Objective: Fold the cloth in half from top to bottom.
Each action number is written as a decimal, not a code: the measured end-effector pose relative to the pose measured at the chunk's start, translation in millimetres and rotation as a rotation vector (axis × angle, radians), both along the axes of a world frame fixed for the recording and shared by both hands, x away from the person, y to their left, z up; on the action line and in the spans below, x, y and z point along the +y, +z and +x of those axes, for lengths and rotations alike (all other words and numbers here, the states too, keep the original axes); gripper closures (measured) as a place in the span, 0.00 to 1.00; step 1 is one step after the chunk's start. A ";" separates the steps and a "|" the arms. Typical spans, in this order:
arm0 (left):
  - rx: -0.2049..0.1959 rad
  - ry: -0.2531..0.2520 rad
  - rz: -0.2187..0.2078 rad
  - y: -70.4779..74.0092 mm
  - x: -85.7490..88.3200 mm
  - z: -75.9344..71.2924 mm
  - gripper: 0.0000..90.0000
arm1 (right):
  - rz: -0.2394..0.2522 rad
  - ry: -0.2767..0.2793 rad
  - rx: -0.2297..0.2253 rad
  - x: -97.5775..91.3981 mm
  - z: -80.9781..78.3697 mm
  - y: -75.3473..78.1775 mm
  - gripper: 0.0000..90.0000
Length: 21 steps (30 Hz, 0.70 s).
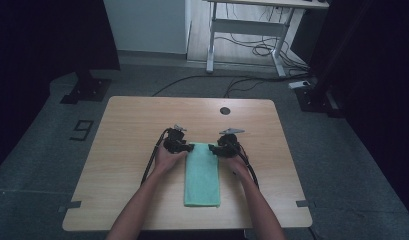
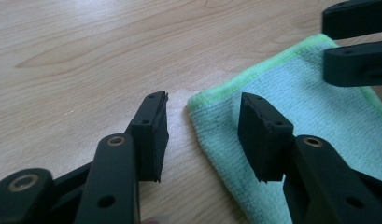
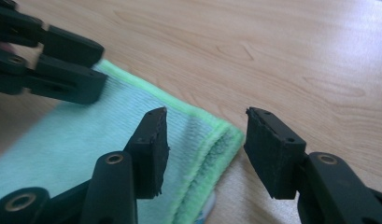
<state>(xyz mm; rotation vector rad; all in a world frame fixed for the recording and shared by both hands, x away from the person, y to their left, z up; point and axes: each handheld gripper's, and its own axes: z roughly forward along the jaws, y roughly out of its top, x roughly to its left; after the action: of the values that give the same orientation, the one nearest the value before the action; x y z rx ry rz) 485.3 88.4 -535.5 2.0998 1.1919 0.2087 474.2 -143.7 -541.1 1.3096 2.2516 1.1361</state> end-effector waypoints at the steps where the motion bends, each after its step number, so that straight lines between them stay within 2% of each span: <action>1: -0.002 -0.003 0.003 0.1 -0.9 0.4 0.59 | -0.006 -0.005 0.002 0.0 0.7 -1.0 0.54; 9: -0.028 -0.009 0.036 -0.7 -4.5 -0.7 0.63 | -0.034 0.017 0.002 1.5 2.6 -6.0 0.62; 14: -0.041 -0.046 0.053 -1.1 -10.3 -5.2 0.81 | -0.028 0.055 0.001 3.1 2.1 -6.4 0.80; 18: -0.069 -0.055 0.046 -2.5 -10.3 -11.6 0.93 | -0.005 0.069 -0.004 2.1 0.9 -7.2 0.85; 19: -0.073 -0.064 0.045 -2.2 -9.5 -12.9 0.94 | -0.003 0.074 -0.014 1.2 0.0 -7.8 0.86; 21: -0.083 -0.082 0.043 0.0 -7.8 -14.3 0.95 | 0.015 0.082 -0.001 -1.0 -0.2 -7.6 0.88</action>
<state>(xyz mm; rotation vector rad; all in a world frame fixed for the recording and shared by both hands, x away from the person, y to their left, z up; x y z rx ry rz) 470.9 80.7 -535.5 2.1512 1.0584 0.2834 473.9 -144.7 -548.7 1.2315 2.3200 1.1835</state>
